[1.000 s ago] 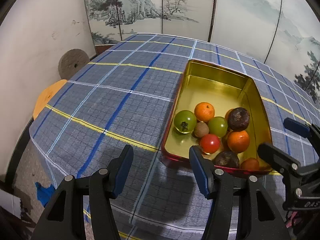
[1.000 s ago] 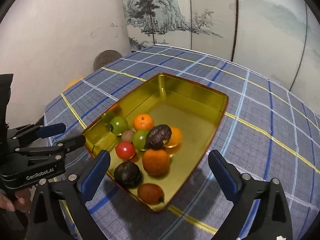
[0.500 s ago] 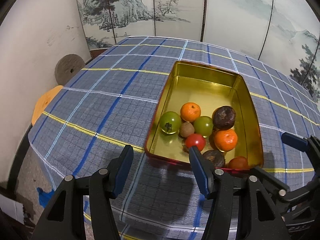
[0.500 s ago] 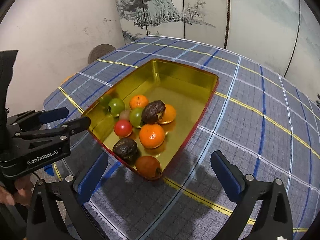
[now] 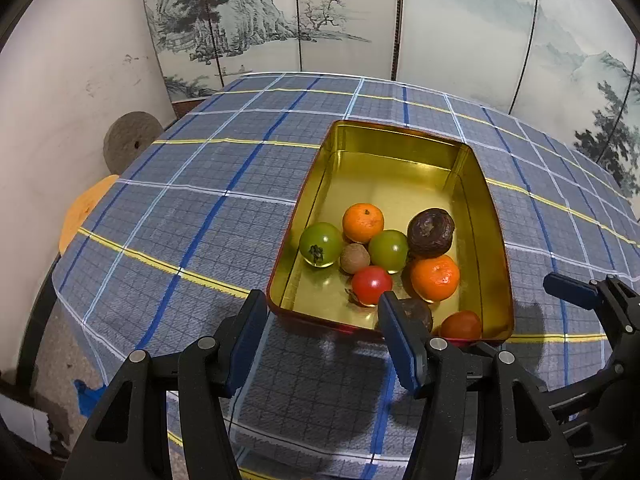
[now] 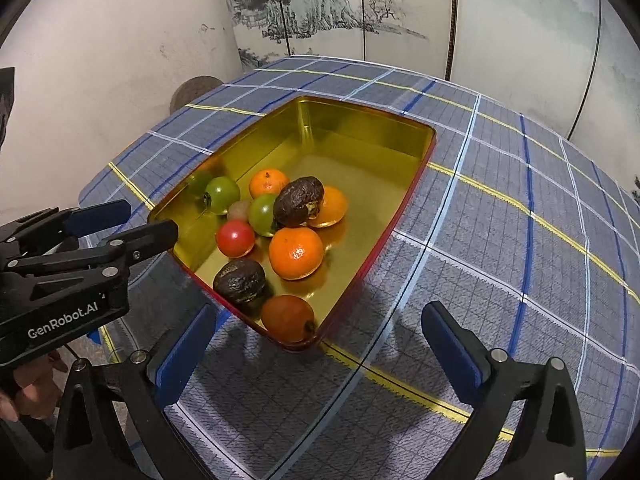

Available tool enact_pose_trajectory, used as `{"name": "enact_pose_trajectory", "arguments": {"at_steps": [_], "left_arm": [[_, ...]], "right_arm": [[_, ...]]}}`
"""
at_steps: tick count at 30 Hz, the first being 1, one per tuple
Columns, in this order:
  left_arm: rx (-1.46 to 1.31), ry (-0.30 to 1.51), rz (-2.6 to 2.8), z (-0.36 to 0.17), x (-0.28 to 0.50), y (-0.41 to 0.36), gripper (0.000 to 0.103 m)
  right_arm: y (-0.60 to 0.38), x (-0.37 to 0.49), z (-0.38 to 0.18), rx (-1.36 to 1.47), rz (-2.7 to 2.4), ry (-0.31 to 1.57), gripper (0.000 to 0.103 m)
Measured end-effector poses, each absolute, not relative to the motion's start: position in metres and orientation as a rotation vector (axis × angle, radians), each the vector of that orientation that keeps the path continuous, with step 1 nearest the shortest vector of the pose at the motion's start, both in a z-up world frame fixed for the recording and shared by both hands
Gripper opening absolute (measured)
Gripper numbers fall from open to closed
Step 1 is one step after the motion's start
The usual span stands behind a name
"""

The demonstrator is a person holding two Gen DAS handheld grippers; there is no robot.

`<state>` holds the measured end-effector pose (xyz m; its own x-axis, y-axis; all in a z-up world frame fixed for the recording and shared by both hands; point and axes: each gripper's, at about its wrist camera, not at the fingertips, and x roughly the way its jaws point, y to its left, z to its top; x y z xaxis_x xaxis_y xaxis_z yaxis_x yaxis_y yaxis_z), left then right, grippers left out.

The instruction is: Organize fruits

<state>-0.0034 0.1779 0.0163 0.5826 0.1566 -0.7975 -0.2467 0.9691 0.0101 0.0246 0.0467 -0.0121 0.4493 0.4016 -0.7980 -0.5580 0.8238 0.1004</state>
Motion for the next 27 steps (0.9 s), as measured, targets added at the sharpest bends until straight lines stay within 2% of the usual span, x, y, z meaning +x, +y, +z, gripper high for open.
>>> {"name": "enact_pose_trajectory", "arguments": {"at_steps": [27], "left_arm": [[-0.101,0.923,0.238,0.0158,-0.0044,0.1766,0.059]], "right_arm": [[0.0472,0.0249,-0.0221,-0.204,0.588,0.955,0.102]]}}
